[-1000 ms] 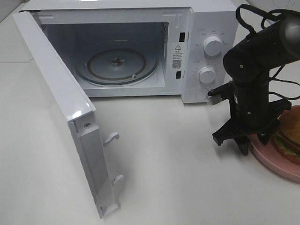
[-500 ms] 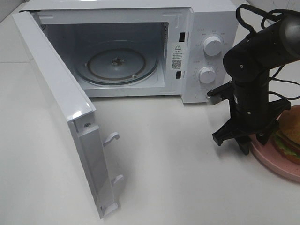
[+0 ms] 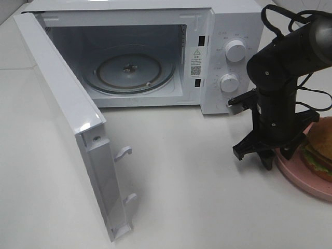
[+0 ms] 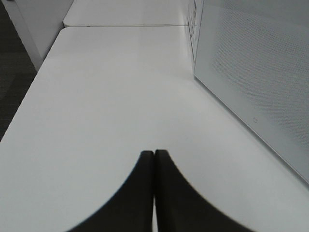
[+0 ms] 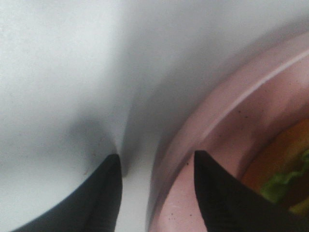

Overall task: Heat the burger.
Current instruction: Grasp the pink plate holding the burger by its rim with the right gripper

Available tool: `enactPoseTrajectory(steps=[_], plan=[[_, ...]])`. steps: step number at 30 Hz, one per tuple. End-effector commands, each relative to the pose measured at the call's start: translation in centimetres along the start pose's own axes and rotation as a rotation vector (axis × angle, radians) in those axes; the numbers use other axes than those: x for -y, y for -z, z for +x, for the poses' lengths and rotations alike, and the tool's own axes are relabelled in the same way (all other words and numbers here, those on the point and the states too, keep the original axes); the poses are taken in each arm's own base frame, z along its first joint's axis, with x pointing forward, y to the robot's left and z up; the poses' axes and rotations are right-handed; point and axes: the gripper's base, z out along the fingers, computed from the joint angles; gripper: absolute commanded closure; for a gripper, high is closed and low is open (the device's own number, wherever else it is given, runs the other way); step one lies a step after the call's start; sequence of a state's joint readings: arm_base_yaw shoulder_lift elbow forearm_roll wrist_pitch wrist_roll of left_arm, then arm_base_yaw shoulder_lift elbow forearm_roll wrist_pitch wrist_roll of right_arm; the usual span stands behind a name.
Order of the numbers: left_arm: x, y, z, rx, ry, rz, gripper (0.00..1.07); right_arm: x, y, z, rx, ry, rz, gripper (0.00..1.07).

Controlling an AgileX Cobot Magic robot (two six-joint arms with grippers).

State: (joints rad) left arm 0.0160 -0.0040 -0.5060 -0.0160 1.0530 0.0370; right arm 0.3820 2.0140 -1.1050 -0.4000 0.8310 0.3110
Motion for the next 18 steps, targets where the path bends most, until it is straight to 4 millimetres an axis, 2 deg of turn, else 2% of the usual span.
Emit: enactPoseTrajectory(steps=[1,6,10,14,16,17,18], plan=[[0.0,0.2,0.1,0.032,0.004,0.001,1.06,0.0,-0.1,0.0,-0.001,0.006,0.002,0.61],[0.0,0.2,0.1,0.032,0.004,0.001,1.06,-0.1,-0.4,0.1,-0.010,0.008,0.001,0.61],[0.0,0.2,0.1,0.032,0.004,0.001,1.06,-0.4,-1.6,0.3,-0.053,0.007,0.005,0.61],[0.0,0.2,0.1,0.032,0.004,0.001,1.06,-0.5,-1.7,0.3,-0.057,0.003,0.005,0.63],[0.0,0.2,0.1,0.032,0.004,0.001,1.06,-0.4,-1.6,0.3,-0.058,0.003,0.007,0.73],[0.0,0.2,0.1,0.032,0.004,0.001,1.06,-0.4,-1.6,0.3,-0.058,0.003,0.007,0.73],[0.0,0.2,0.1,0.032,0.004,0.001,1.06,-0.4,-1.6,0.3,-0.058,0.004,0.007,0.84]])
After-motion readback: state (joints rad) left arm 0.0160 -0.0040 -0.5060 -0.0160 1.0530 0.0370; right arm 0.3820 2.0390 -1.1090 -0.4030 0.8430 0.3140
